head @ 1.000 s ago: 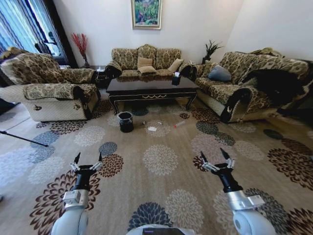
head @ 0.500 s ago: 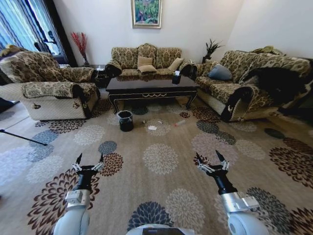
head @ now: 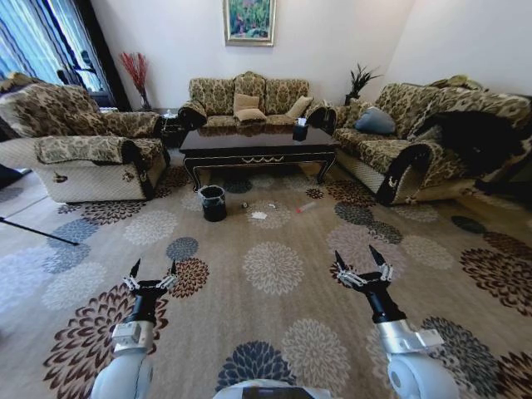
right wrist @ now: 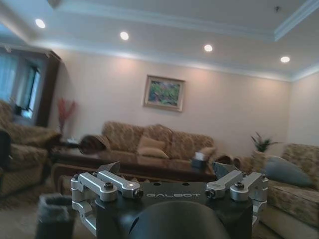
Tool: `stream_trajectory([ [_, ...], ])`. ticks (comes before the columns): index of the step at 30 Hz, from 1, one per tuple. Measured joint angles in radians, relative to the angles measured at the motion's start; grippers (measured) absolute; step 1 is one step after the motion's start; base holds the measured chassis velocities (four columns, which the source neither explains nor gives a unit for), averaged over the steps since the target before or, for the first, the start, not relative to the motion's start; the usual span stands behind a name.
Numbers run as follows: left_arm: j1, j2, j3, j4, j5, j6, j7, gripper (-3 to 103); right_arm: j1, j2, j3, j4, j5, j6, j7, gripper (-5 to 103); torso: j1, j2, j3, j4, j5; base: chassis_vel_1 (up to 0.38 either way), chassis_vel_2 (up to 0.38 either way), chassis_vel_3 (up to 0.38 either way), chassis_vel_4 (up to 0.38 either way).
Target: Move to the front of the table and pick up the trash from the floor, then place it into the trash bin.
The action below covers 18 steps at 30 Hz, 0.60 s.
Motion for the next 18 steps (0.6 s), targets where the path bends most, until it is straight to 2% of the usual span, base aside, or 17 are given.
stream_trajectory([
  [4, 0.003, 0.000, -0.003, -0.009, 0.003, 0.000, 0.002, 100, -0.008, 0.000, -0.003, 0.018, -0.013, -0.054, 0.042, 100, -0.006, -0.014, -0.009, 0.0000, 0.0000, 0.000, 0.000, 0.000, 0.000],
  [7, 0.004, 0.000, -0.004, -0.001, 0.007, -0.004, 0.003, 100, -0.008, -0.011, 0.018, 0.027, -0.042, -0.095, 0.010, 100, -0.011, -0.030, -0.019, 0.0000, -0.0001, 0.000, 0.000, 0.000, 0.000],
  [18, 0.013, 0.001, -0.002, 0.035, -0.010, -0.012, 0.004, 100, -0.011, -0.031, 0.027, 0.017, -0.037, -0.109, -0.044, 100, -0.026, -0.072, -0.046, 0.0000, 0.0001, 0.000, 0.000, 0.000, 0.000],
])
